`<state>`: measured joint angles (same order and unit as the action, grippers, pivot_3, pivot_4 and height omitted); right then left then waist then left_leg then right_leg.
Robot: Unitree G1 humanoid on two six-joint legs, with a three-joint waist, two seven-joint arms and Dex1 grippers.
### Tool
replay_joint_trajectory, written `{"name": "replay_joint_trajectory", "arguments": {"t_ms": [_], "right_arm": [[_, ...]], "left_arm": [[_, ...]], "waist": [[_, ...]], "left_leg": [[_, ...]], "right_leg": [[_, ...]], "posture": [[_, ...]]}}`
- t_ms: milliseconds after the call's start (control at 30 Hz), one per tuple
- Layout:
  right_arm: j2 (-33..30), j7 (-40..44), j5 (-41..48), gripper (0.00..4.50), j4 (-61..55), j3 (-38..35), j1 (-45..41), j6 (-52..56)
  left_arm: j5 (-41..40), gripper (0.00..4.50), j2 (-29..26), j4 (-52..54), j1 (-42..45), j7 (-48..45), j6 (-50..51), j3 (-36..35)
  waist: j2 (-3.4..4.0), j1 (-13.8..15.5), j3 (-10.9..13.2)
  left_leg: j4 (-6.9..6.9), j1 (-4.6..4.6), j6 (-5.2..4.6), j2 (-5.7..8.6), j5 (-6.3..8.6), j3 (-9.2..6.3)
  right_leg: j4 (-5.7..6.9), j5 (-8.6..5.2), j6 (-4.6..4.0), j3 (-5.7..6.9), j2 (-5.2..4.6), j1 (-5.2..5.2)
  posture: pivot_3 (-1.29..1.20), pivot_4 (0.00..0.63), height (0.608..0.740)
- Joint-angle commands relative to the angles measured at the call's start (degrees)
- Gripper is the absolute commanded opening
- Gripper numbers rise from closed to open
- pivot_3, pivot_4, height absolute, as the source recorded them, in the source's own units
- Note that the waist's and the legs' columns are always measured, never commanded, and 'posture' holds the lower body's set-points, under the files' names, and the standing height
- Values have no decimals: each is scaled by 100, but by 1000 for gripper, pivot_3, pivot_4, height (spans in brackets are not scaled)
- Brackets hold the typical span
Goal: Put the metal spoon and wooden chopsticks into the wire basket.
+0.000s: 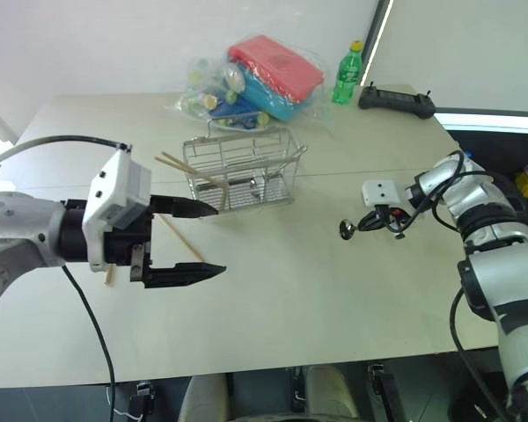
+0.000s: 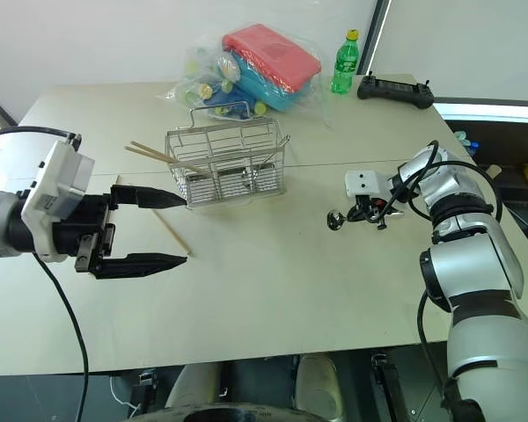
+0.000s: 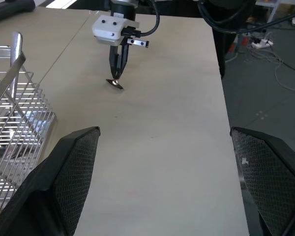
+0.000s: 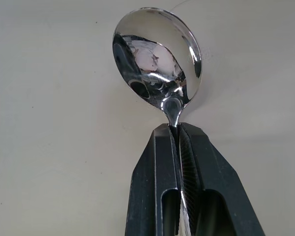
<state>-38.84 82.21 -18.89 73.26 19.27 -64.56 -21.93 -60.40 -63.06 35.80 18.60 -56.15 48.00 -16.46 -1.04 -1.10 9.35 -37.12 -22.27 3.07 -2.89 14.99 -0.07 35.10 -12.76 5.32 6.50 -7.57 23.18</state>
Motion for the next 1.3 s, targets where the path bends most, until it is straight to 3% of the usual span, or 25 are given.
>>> {"name": "replay_joint_trajectory", "arguments": {"t_ms": [33, 200, 267, 400, 633, 967, 1300], "right_arm": [[-26, -203, 176, 47, -210, -228, -11, -228], [54, 173, 1018, 47, -916, -866, -86, -152], [87, 449, 1609, 47, -1783, -1198, 62, 362], [-143, 490, 2816, 47, -5012, -1680, 1320, 2177], [-409, -420, 3834, 47, -7654, -2231, 2321, 4179], [347, -2346, 4963, 47, -8071, -2855, 1277, 5774], [747, -3047, 4932, 47, -6891, -2751, 453, 5678]], "left_arm": [[110, 4500, 5, -76, 172, -63, -158, 27], [263, 4500, 58, -320, 343, -80, -252, 37], [320, 4500, 123, -511, 493, -30, -306, 26], [544, 4500, 289, -888, 791, 81, -460, 51], [904, 4500, 353, -1378, 1129, -133, -687, 195], [1195, 4500, 540, -1610, 1332, -296, -895, 313], [1340, 4500, 583, -1681, 1403, -306, -957, 264]], "waist": [[1, -3, 0], [17, -1, 11], [24, -2, 15], [18, 80, 10], [18, 180, 12], [22, 145, 13], [13, 168, 8]], "left_leg": [[0, 0, 0, 0, 0, 0], [0, -2, 0, 0, 0, 1], [2, -3, 0, 0, 0, 1], [4, -2, 1, -1, -2, -8], [-6, -14, 1, 5, -1, -4], [2, -14, 1, 2, -1, -3], [3, -16, 0, 3, -1, -3]], "right_leg": [[0, 0, 0, 0, 0, 0], [0, 0, 0, 0, 0, 3], [0, 1, 1, -1, 0, 5], [5, 0, 3, 3, 1, 1], [-8, -1, 5, 6, -5, 0], [1, -1, 2, 3, -2, 16], [1, -1, 2, 4, -2, 16]], "posture": [[0, 150, 678], [0, 150, 678], [0, 150, 678], [0, 150, 678], [0, 150, 678], [0, 150, 678], [0, 150, 678]]}}
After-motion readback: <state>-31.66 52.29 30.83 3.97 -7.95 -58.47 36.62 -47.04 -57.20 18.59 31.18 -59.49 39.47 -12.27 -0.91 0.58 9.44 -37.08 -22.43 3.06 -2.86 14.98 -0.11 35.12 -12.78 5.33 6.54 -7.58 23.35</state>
